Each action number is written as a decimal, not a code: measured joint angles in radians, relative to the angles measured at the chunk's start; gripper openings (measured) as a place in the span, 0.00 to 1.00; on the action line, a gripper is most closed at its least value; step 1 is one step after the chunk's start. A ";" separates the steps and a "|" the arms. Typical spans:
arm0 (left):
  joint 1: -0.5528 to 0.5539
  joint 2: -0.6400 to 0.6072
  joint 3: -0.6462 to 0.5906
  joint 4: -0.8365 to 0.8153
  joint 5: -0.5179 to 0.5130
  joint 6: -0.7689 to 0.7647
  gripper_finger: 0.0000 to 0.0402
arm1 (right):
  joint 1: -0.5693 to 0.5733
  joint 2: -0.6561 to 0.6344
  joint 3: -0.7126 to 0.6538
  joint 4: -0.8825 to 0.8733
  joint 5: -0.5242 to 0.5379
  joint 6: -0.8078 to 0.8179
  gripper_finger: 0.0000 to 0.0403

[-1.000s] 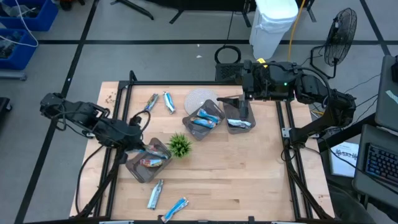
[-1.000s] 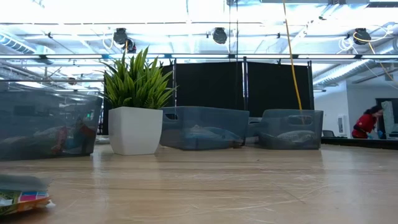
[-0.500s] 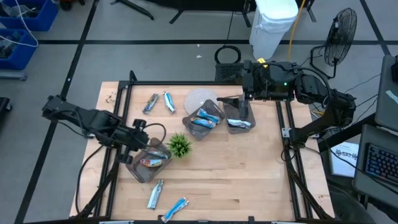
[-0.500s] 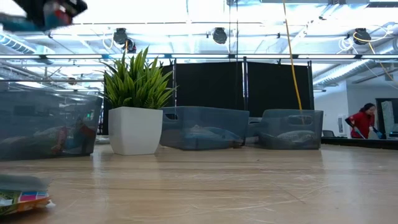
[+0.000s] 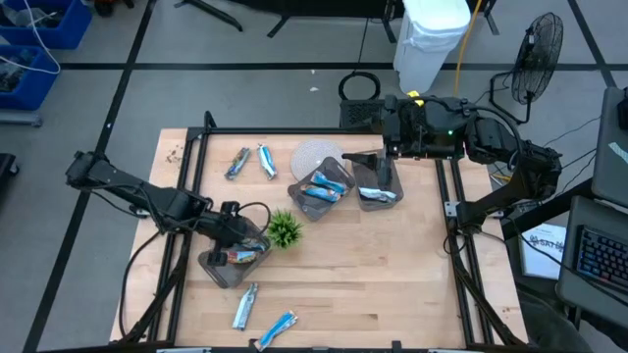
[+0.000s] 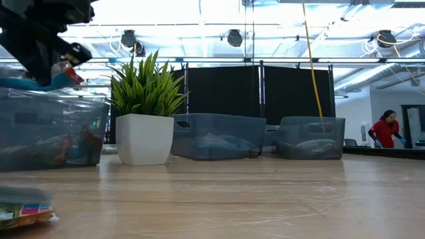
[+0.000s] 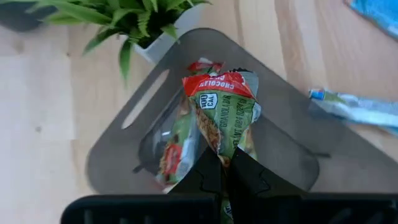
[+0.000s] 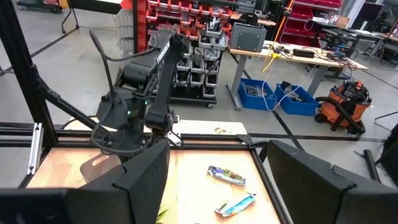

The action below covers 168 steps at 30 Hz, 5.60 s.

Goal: Pick and place Granola Bars by type
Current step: Put the red granola bar into the bottom black bin, then put the blue granola bar into the top right black bin

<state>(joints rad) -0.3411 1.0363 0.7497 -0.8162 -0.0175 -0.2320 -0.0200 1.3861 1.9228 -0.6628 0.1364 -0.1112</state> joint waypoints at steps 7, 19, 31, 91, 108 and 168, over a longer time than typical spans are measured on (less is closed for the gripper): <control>-0.051 0.000 -0.115 0.157 -0.001 -0.071 0.02 | 0.000 0.000 0.000 0.000 0.026 -0.010 0.65; -0.080 0.000 -0.303 0.352 -0.001 -0.174 0.02 | 0.000 0.000 -0.001 0.000 0.027 -0.013 0.65; -0.080 0.000 -0.328 0.376 0.020 -0.188 0.16 | 0.000 0.000 -0.001 0.000 0.027 -0.013 0.65; 0.356 -0.001 0.559 -0.112 -0.714 -0.269 0.80 | 0.000 0.000 -0.001 -0.031 0.023 -0.032 0.65; 1.038 0.146 0.514 -0.129 -0.341 0.050 0.73 | 0.000 0.000 -0.001 -0.099 0.016 -0.058 0.65; 1.174 0.286 -0.241 0.511 -0.102 -0.087 0.23 | 0.000 0.000 -0.001 -0.044 0.016 -0.066 0.65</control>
<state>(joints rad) 0.8330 1.3224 0.5082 -0.3053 -0.1198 -0.3186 -0.0200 1.3861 1.9221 -0.7070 0.1528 -0.1768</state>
